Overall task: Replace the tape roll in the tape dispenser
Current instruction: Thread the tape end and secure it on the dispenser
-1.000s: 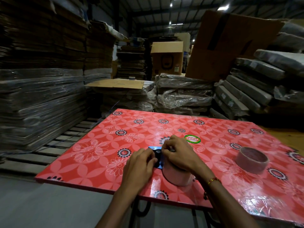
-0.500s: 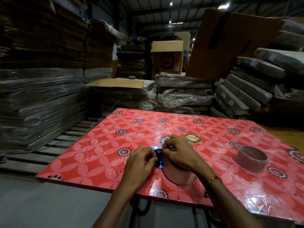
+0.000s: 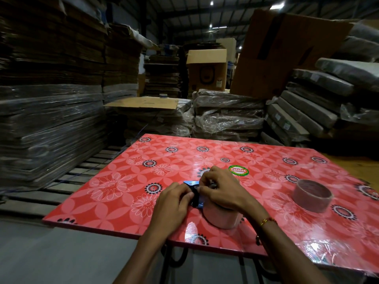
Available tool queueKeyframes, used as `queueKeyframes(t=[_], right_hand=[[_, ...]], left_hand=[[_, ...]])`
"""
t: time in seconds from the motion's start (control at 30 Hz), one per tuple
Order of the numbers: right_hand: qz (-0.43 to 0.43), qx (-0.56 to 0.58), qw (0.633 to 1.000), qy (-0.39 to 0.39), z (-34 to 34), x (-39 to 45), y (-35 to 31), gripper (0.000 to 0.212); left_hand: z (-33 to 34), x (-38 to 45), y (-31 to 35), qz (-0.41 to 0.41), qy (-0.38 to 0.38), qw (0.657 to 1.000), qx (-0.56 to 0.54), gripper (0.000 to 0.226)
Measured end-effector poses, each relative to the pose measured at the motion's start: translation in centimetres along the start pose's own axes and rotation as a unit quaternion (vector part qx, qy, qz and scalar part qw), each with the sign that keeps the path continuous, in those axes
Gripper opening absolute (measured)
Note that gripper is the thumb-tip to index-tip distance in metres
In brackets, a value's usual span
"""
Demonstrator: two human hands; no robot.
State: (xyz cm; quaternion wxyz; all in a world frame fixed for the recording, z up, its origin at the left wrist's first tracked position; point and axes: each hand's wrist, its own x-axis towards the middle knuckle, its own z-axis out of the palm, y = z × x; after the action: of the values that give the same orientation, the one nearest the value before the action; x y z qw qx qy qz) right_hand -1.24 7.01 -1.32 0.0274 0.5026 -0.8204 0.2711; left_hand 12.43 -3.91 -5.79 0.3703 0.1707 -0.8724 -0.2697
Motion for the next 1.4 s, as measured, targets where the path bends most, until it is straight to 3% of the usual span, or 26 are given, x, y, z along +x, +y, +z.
queueKeyframes(t=[0.2,0.63,0.77,0.87,1.07,1.4], right_hand=[[-0.014,0.004,1.000,-0.016,0.0,0.5,0.4,0.015],[0.029,-0.012,0.999,0.022,0.6,0.5,-0.3,0.027],[0.034,0.014,0.999,0.007,0.0,0.1,-0.6,0.014],[0.033,-0.017,0.999,0.026,0.5,0.1,-0.5,0.018],[0.041,-0.011,0.998,0.049,0.8,0.2,-0.5,0.012],[0.068,0.015,0.996,0.058,1.1,0.2,-0.9,0.014]], left_hand=[[0.0,0.5,-0.3,0.003,-0.027,1.000,-0.013,0.018],[0.3,-0.2,0.4,0.037,-0.015,0.998,0.045,0.012],[0.3,-0.4,0.2,0.025,-0.025,0.999,0.017,0.007],[0.3,-0.5,0.0,0.019,-0.028,0.999,0.002,0.001],[0.5,-0.1,0.2,0.021,-0.016,0.998,0.059,0.012],[0.0,0.4,-0.4,0.003,-0.053,0.998,0.022,0.011]])
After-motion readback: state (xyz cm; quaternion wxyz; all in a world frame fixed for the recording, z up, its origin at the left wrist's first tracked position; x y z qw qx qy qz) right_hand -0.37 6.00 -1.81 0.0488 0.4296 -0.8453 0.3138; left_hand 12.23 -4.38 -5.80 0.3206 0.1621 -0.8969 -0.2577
